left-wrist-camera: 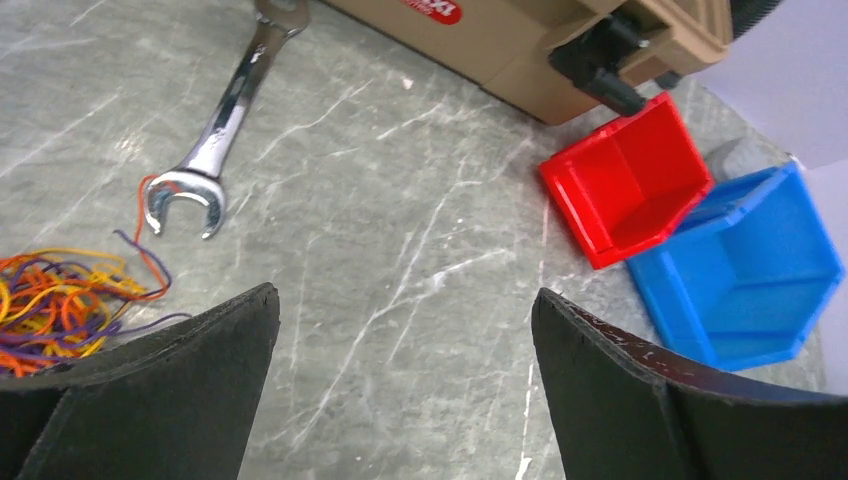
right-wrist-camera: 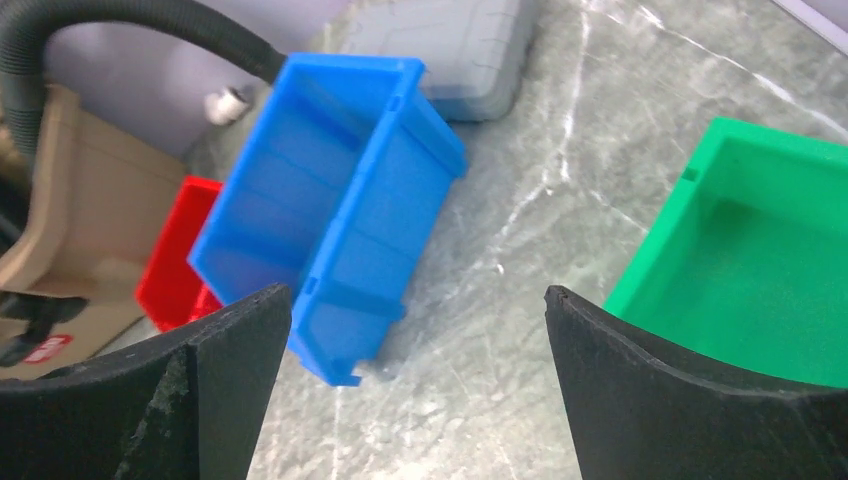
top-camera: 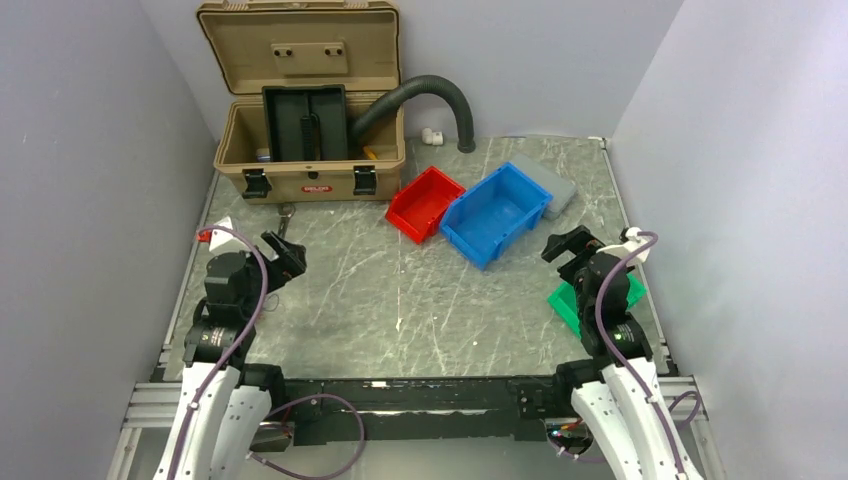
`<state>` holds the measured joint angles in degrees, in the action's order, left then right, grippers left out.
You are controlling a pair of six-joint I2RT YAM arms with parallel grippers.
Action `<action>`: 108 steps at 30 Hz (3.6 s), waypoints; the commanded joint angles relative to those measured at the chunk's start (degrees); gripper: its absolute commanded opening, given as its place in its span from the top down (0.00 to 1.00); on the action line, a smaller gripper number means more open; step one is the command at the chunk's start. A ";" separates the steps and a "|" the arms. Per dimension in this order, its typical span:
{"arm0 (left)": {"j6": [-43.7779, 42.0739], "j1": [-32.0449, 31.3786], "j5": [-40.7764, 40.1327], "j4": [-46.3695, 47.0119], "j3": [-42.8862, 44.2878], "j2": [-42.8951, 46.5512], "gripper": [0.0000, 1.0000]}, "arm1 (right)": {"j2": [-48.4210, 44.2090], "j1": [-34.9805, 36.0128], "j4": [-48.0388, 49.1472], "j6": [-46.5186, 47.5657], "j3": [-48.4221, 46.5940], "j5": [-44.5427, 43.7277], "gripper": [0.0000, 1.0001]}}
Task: Untangle the cables
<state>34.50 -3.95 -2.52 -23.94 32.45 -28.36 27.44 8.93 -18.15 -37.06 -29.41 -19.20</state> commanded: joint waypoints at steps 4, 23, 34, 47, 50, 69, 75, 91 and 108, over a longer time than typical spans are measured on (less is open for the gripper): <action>0.41 -0.02 -8.65 -5.39 2.11 -0.23 0.01 | 3.72 0.12 -1.68 1.29 -3.14 -3.94 0.00; 8.20 1.82 -18.34 -17.24 5.35 -12.65 0.02 | 8.32 0.21 6.74 5.32 -1.85 3.52 0.01; 12.93 12.28 -15.33 -12.19 1.18 -22.71 0.14 | 9.70 1.06 7.26 6.47 -2.05 7.07 0.02; 15.49 14.29 -16.28 -5.76 -4.93 -27.06 0.86 | 12.61 1.61 9.13 6.26 -2.37 10.06 0.04; 14.93 14.21 -14.11 -6.40 -5.79 -22.45 1.00 | 14.45 1.61 10.67 5.48 -2.83 12.12 0.06; 2.74 13.85 13.51 -12.16 6.03 9.59 1.00 | 27.94 4.89 21.08 4.00 -7.19 18.85 0.05; 1.98 13.70 29.32 -3.86 6.79 6.61 1.00 | 27.70 5.03 21.17 5.65 -6.89 20.27 0.05; -1.53 -22.51 25.45 22.41 8.56 -20.64 1.00 | 29.77 6.28 19.28 10.36 -9.87 30.00 0.06; -10.84 -25.32 42.50 59.20 3.56 -54.01 0.74 | 36.42 13.23 27.98 9.91 -3.76 35.65 0.08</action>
<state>27.46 -29.02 35.35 20.40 38.68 -80.73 59.79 18.92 4.16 -27.22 -32.80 16.67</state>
